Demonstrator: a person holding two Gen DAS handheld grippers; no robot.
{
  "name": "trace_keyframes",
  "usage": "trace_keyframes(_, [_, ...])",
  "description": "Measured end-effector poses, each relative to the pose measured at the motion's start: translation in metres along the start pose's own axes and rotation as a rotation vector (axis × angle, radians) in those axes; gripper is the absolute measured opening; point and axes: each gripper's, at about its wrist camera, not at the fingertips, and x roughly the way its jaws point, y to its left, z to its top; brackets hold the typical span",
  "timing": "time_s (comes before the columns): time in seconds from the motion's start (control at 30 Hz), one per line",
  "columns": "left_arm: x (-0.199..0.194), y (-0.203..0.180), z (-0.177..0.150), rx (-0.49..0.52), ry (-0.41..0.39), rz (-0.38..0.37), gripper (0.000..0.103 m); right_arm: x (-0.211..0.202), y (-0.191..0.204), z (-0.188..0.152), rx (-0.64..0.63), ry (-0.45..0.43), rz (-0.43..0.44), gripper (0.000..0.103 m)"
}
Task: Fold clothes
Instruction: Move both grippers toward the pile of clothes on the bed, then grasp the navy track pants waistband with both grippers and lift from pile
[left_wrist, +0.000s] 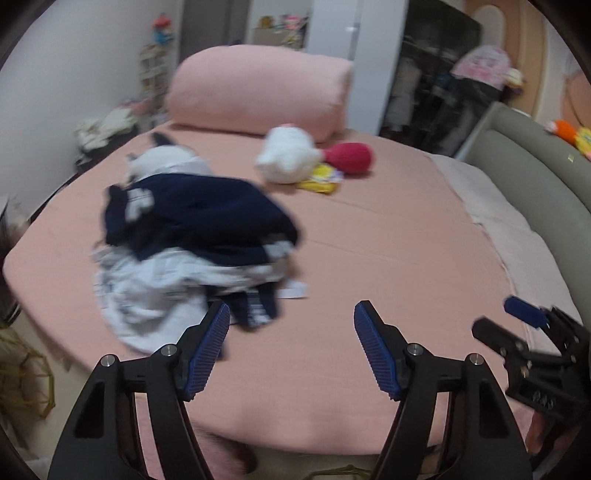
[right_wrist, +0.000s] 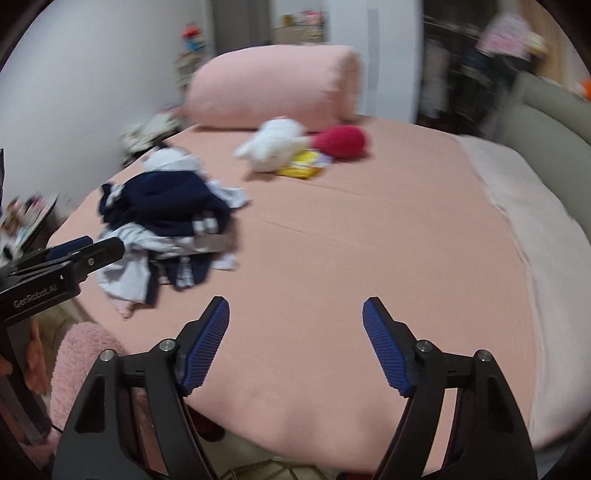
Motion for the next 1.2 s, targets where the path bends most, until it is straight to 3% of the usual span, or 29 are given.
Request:
trace_keyframes(0.13, [0.013, 0.059, 0.006, -0.057, 0.006, 0.081, 0.076, 0.037, 0.047, 0.03, -0.088, 0.006, 0.048, 0.073])
trace_keyframes(0.2, [0.025, 0.087, 0.011, -0.075, 0.009, 0.108, 0.085, 0.062, 0.079, 0.051, -0.142, -0.003, 0.039, 0.078])
trace_keyframes(0.3, [0.047, 0.123, 0.022, -0.088, 0.015, 0.137, 0.085, 0.092, 0.112, 0.073, -0.197, -0.008, 0.069, 0.09])
trace_keyframes(0.47, [0.085, 0.161, 0.043, -0.068, 0.021, 0.189, 0.086, 0.145, 0.171, 0.097, -0.31, 0.019, 0.091, 0.09])
trace_keyframes(0.6, [0.107, 0.175, 0.058, -0.064, 0.032, 0.177, 0.086, 0.192, 0.203, 0.104, -0.37, 0.071, 0.084, 0.09])
trace_keyframes(0.83, [0.124, 0.184, 0.077, -0.053, -0.021, 0.107, 0.087, 0.234, 0.23, 0.104, -0.421, 0.121, 0.116, 0.09])
trace_keyframes(0.87, [0.131, 0.183, 0.08, -0.043, -0.004, 0.088, 0.087, 0.242, 0.231, 0.104, -0.42, 0.138, 0.126, 0.089])
trace_keyframes(0.93, [0.151, 0.186, 0.086, -0.083, 0.082, 0.038, 0.086, 0.259, 0.225, 0.105, -0.364, 0.194, 0.152, 0.075])
trace_keyframes(1.0, [0.158, 0.187, 0.089, -0.124, 0.112, -0.015, 0.068, 0.261, 0.213, 0.111, -0.263, 0.217, 0.18, 0.055])
trace_keyframes(1.07, [0.148, 0.177, 0.091, -0.075, 0.078, -0.015, 0.056, 0.256, 0.205, 0.116, -0.2, 0.207, 0.184, 0.04])
trace_keyframes(1.1, [0.143, 0.172, 0.092, -0.051, 0.066, -0.019, 0.044, 0.25, 0.204, 0.117, -0.218, 0.179, 0.151, 0.034])
trace_keyframes(1.2, [0.13, 0.159, 0.09, -0.008, 0.054, -0.042, 0.026, 0.241, 0.198, 0.118, -0.268, 0.137, 0.068, 0.028])
